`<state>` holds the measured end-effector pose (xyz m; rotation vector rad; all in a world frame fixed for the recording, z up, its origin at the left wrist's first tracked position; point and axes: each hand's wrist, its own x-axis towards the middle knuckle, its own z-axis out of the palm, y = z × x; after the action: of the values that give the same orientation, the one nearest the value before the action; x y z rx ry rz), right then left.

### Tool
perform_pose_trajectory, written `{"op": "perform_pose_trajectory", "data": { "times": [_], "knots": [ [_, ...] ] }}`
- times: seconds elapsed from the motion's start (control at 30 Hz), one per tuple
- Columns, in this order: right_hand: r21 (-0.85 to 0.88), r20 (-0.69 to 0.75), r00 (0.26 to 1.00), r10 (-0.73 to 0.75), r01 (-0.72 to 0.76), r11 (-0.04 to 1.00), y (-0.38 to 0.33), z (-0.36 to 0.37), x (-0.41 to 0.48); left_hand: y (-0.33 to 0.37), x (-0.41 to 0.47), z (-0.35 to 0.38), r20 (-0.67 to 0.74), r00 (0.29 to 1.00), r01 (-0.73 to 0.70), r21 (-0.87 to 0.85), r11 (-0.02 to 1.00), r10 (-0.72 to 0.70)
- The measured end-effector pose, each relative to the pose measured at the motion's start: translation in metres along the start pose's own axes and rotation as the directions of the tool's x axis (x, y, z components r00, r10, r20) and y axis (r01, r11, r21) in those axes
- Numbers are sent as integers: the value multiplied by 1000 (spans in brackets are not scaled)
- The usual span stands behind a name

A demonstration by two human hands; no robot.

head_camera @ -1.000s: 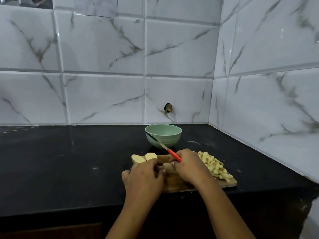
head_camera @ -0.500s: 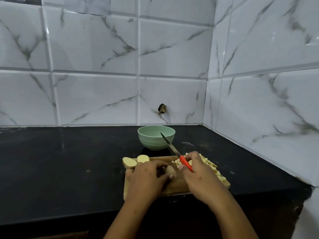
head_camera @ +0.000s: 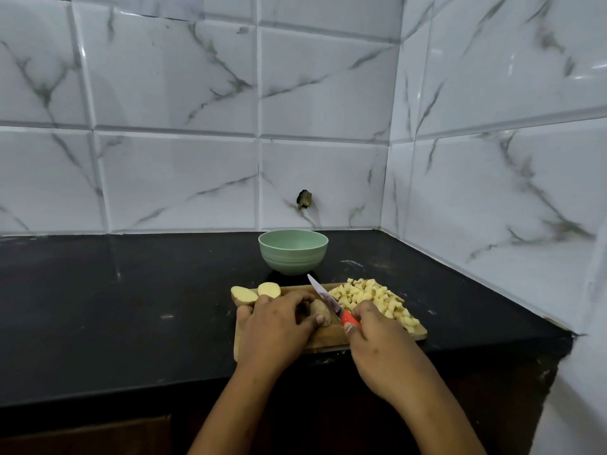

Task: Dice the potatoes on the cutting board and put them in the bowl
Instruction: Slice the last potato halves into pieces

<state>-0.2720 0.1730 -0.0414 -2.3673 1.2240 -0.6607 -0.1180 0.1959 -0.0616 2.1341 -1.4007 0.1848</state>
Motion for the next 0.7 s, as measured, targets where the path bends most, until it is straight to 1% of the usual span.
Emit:
{"op": "perform_pose_trajectory", "data": {
  "times": [0.27,0.5,0.6,0.7],
  "knots": [
    [-114,1,999,46,-46,992,-4,0,-9,0,0,-1,8,1000,20,-10,1000,-20],
    [-272,40,997,64,-51,961,-20,1,-16,2,0,-3,16,999,33,-3,999,-33],
    [-315,74,991,110,-82,945,-27,5,-15,1,-1,-3,16,999,33,-1,999,-33],
    [-327,97,978,185,-144,934,-32,8,-12,1,0,-2,20,999,30,11,999,-31]
  ]
}}
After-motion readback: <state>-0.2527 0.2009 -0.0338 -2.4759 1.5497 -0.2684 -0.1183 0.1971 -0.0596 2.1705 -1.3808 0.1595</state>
